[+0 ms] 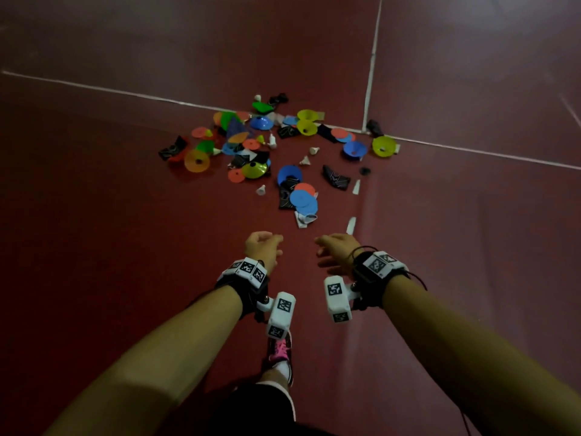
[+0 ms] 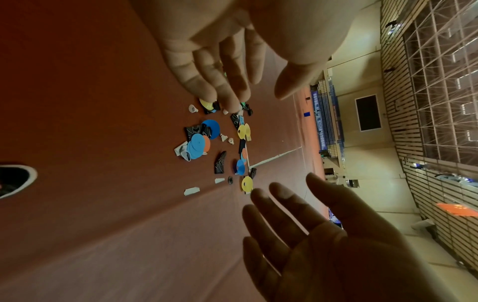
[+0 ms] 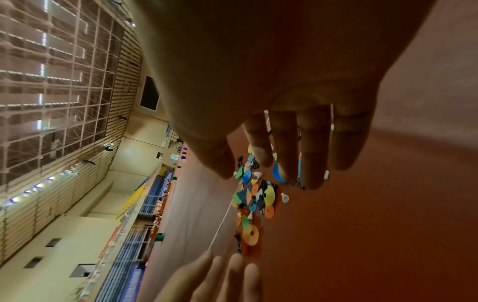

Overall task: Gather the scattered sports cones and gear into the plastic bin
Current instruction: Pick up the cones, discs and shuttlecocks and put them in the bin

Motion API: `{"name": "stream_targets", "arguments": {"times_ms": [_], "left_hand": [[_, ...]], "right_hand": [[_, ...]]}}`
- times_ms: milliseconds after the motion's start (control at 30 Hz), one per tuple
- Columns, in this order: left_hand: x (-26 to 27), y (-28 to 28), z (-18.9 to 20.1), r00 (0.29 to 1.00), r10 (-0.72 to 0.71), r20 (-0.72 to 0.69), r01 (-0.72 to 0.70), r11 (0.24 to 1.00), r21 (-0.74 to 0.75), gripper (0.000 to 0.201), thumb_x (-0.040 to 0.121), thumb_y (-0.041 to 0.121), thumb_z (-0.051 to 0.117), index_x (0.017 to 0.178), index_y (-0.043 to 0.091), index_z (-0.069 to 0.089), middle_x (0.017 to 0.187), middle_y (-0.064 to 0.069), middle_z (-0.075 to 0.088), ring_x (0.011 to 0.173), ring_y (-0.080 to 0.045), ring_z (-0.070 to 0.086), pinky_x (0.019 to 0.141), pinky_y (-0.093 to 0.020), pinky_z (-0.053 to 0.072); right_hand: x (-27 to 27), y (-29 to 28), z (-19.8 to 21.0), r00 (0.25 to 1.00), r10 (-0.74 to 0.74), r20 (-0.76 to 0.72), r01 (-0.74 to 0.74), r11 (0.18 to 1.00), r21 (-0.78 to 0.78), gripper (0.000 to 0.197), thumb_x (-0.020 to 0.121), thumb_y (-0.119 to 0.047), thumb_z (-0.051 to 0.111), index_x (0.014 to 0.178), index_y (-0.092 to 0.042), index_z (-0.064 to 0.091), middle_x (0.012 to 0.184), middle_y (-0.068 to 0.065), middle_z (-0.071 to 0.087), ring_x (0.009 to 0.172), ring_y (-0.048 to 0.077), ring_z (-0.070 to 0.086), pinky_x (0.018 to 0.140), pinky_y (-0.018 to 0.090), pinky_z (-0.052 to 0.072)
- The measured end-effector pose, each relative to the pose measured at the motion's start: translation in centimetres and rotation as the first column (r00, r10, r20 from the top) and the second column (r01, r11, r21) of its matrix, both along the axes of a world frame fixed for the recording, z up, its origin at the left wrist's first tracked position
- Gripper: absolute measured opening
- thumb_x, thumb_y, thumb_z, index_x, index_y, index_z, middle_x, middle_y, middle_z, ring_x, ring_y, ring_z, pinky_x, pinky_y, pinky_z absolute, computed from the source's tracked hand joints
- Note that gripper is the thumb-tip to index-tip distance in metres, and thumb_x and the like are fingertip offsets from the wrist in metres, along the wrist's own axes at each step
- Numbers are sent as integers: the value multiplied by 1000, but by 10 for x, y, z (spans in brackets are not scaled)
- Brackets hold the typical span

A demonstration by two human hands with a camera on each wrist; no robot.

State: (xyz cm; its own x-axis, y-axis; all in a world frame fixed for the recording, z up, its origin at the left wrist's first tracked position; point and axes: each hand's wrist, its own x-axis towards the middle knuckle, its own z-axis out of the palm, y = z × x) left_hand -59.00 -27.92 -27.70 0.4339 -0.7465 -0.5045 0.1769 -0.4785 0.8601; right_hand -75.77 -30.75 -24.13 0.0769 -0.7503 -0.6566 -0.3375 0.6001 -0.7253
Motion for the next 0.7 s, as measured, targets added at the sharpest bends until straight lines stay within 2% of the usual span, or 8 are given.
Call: {"name": "stream_targets", "arguments": {"times_ms": [67, 133, 300, 400, 533, 700], "left_hand": [[13, -53, 3, 1000, -26, 2, 26, 1000, 1, 23, 87, 15, 64, 108, 13, 58, 83, -2, 64, 66, -15, 61, 49, -24, 42], [24, -107, 12, 997, -79, 2, 79, 997, -4, 22, 88, 15, 64, 108, 15, 57, 84, -2, 64, 66, -15, 60, 48, -24, 42], [42, -248, 24, 985, -171, 6, 170, 984, 42, 22, 89, 17, 64, 109, 15, 56, 82, -2, 63, 63, -14, 58, 47, -24, 40], [45, -297, 18, 980, -200, -17, 200, 978, 59, 22, 89, 16, 63, 110, 15, 55, 85, -2, 62, 63, -13, 57, 48, -24, 41], [50, -380, -10, 977, -214, -14, 215, 970, 111, 24, 89, 17, 64, 111, 14, 56, 86, -3, 64, 64, -13, 57, 48, -24, 42], [56, -513, -41, 985, -175, 4, 171, 969, 177, 25, 89, 15, 64, 113, 14, 56, 83, -3, 61, 64, -13, 56, 50, -25, 41]], "right_hand": [[9, -55, 6, 998, 4, -61, -5, 1000, -7, 19, 92, -30, 61, 101, -12, 60, 91, 7, 65, 82, 26, 67, 76, 39, 54], [16, -109, 18, 996, -5, -86, 2, 999, -40, 19, 92, -28, 62, 101, -11, 60, 93, 9, 65, 83, 28, 67, 79, 41, 54], [23, -239, 28, 994, -83, -75, 79, 995, -62, 16, 92, -22, 61, 101, -10, 59, 88, 8, 64, 72, 25, 63, 62, 32, 49], [24, -292, 14, 991, -74, -109, 72, 997, -19, 17, 91, -24, 62, 100, -10, 60, 89, 8, 65, 72, 24, 63, 65, 34, 52], [28, -383, -13, 993, -57, -107, 62, 997, 45, 22, 92, -24, 62, 105, -7, 61, 93, 11, 65, 80, 27, 64, 78, 41, 55], [38, -531, -46, 998, -18, -57, 21, 999, 45, 31, 90, -26, 67, 109, -2, 62, 99, 13, 64, 86, 27, 63, 68, 35, 52]]}}
